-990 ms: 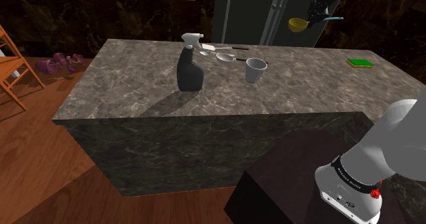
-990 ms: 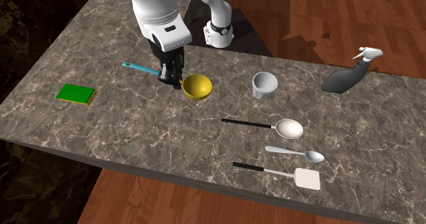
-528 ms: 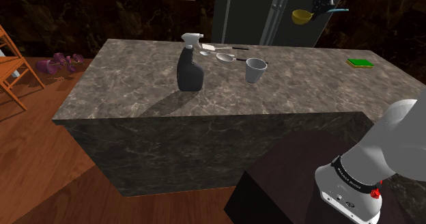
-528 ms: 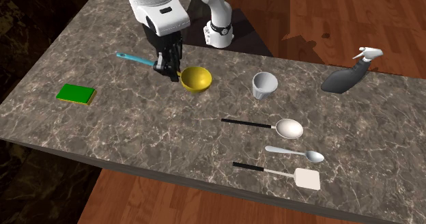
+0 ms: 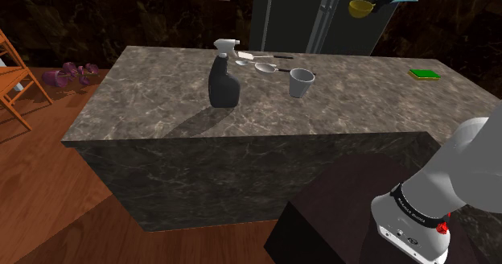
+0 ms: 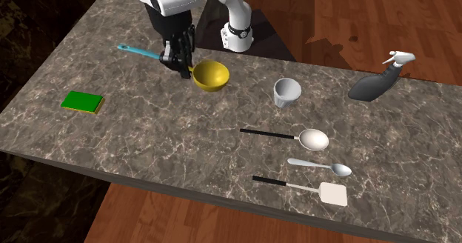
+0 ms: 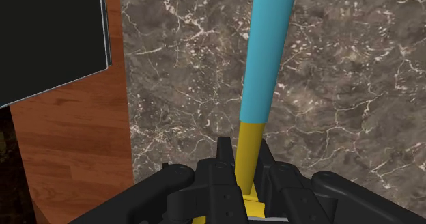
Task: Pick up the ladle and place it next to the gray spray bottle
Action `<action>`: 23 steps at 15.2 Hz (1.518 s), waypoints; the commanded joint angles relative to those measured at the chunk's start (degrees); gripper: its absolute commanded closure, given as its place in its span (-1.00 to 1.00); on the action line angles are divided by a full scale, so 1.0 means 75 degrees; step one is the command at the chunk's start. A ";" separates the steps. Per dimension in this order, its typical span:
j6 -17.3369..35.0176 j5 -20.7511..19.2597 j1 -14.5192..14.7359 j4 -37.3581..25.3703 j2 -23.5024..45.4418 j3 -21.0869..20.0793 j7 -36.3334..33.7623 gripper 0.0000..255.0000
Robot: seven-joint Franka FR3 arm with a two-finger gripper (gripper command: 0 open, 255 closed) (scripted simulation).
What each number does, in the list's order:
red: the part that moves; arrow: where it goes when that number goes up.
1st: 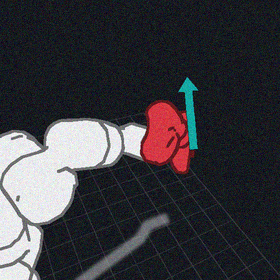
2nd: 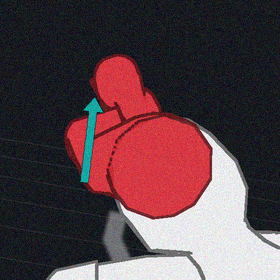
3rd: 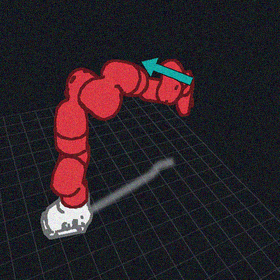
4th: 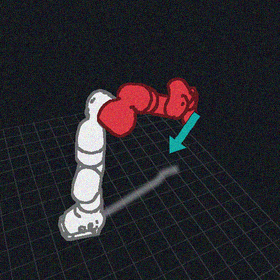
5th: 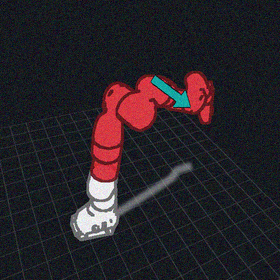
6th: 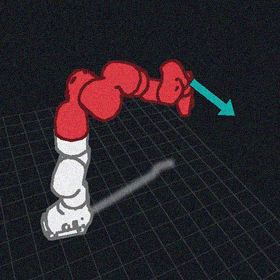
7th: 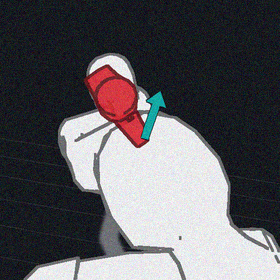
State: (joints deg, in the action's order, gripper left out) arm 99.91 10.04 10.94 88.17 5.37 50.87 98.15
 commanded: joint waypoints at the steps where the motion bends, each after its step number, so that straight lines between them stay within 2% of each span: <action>1: -0.0244 0.0077 -0.0054 -0.0296 0.0094 0.0017 0.0026 1.00; 4: -0.0583 0.0196 -0.0144 -0.0718 0.0235 0.0041 0.0065 1.00; 6: -0.0353 -0.0483 0.0382 -0.0082 -0.0512 -0.0137 -0.0564 1.00; 8: -0.0199 -0.1096 0.0734 0.0475 -0.1199 -0.0438 -0.1210 1.00; 13: -0.0043 -0.2119 0.1045 0.1597 -0.2504 -0.1462 -0.2652 1.00; 17: -0.0026 -0.2521 0.1136 0.2284 -0.3206 -0.2250 -0.3626 1.00; 23: -0.0055 -0.2735 0.1297 0.3030 -0.3884 -0.3303 -0.4921 1.00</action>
State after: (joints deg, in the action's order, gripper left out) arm 99.35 -10.28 20.46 109.80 -22.96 27.39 62.94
